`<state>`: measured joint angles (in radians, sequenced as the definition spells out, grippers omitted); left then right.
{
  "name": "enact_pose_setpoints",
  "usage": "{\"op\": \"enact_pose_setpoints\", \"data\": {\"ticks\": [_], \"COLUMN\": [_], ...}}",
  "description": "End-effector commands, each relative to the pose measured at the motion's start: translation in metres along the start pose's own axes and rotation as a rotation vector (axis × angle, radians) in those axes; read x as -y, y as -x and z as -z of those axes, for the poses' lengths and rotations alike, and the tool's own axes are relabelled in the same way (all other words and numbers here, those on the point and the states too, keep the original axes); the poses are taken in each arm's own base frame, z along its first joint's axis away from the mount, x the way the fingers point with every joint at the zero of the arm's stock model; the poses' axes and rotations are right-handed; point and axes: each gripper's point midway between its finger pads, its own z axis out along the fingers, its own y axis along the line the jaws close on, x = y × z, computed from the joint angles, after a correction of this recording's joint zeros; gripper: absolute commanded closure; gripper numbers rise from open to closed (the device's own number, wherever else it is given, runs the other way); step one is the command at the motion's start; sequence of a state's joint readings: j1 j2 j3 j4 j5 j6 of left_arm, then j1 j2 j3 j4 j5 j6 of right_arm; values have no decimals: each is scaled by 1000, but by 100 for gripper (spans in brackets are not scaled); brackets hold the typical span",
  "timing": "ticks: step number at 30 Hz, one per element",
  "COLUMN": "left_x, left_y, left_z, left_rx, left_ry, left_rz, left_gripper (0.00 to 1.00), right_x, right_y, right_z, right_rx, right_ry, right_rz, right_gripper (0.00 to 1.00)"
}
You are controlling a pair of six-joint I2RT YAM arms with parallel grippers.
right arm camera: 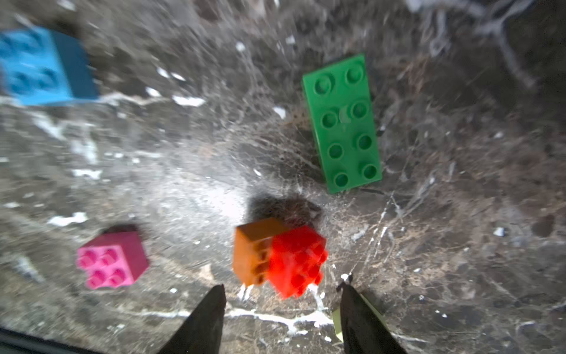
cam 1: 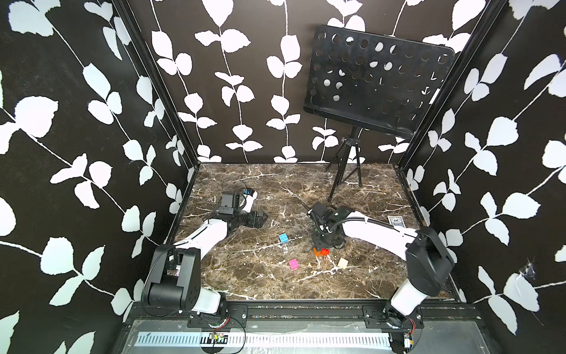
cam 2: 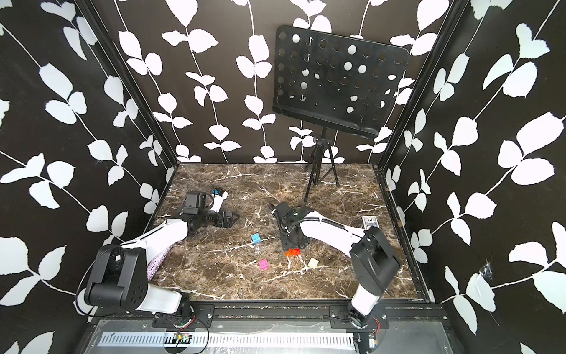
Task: Assemble the letter y with lego
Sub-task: Assemble the lego brick with the lego brick.
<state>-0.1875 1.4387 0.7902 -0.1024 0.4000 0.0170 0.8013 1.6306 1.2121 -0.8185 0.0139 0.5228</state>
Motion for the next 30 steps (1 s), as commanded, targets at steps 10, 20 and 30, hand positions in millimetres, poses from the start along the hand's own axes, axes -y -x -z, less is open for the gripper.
{"op": "enact_pose_setpoints", "data": {"ticks": [10,20,30], "left_x": [5,8,9], "left_y": [7,5,0], "left_z": [9,9,4], "left_rx": [19,11,0], "left_ry": [-5,-26,-42], "left_rz": [-92,-118,-102], "left_gripper": [9,9,9], "right_x": [2,43,19], "right_y": [7,-33,-28], "right_z": [34,4,-16], "right_rx": [238,165,216], "right_ry": [-5,84,214], "right_rz": [759,1184,1240], "right_gripper": [41,40,38]}}
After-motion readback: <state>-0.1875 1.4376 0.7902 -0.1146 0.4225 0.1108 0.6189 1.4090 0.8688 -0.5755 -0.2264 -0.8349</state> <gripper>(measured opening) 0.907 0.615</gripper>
